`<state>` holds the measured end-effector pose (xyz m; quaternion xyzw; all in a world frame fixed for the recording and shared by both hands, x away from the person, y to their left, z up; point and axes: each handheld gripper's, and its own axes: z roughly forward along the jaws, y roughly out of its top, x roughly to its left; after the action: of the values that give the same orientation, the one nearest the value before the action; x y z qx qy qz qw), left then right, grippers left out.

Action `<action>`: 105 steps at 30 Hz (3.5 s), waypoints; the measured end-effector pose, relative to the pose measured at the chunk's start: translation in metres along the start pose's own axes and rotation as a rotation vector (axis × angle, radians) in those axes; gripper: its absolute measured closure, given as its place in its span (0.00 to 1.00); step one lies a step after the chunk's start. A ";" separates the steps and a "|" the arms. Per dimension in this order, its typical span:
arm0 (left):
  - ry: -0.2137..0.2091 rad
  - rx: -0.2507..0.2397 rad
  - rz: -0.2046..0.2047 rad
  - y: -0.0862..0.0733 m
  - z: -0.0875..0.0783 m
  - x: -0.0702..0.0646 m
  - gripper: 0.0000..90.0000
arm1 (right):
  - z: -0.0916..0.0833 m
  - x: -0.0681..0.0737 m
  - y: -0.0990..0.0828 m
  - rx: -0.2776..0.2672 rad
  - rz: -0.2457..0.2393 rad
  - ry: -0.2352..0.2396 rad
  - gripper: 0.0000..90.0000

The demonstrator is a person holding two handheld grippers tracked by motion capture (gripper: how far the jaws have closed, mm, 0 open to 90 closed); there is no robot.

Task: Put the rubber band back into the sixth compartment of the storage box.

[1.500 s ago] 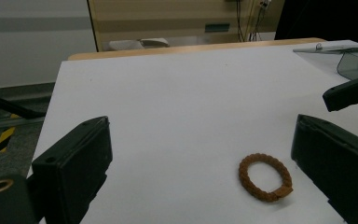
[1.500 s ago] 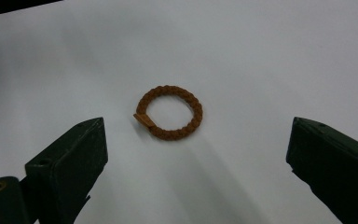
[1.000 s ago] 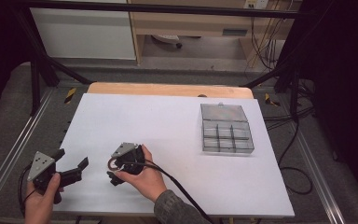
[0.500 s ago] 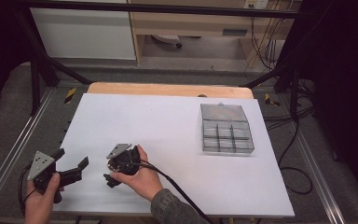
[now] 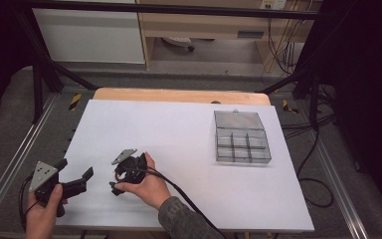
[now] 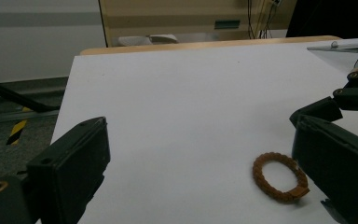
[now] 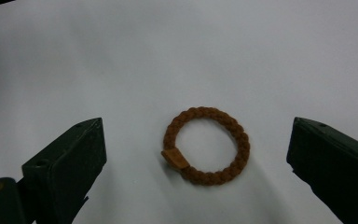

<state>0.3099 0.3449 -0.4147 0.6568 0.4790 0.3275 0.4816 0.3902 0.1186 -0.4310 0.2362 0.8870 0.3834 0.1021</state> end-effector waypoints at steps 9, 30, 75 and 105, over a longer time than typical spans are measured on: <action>-0.002 0.003 -0.001 0.000 0.000 0.001 0.05 | 0.006 -0.010 0.004 0.008 0.033 -0.037 0.11; -0.007 0.005 0.006 0.000 0.001 0.000 0.05 | 0.017 -0.022 0.002 0.040 0.082 -0.071 0.42; -0.070 0.042 0.032 -0.002 0.007 -0.009 0.05 | -0.025 -0.038 -0.007 -0.071 0.064 -0.033 0.96; -0.076 0.077 0.032 -0.004 0.011 -0.012 0.05 | -0.075 -0.074 -0.008 -0.209 0.155 -0.080 0.96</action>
<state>0.3141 0.3303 -0.4220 0.6944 0.4619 0.2916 0.4684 0.4248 0.0296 -0.3855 0.3074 0.8165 0.4707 0.1316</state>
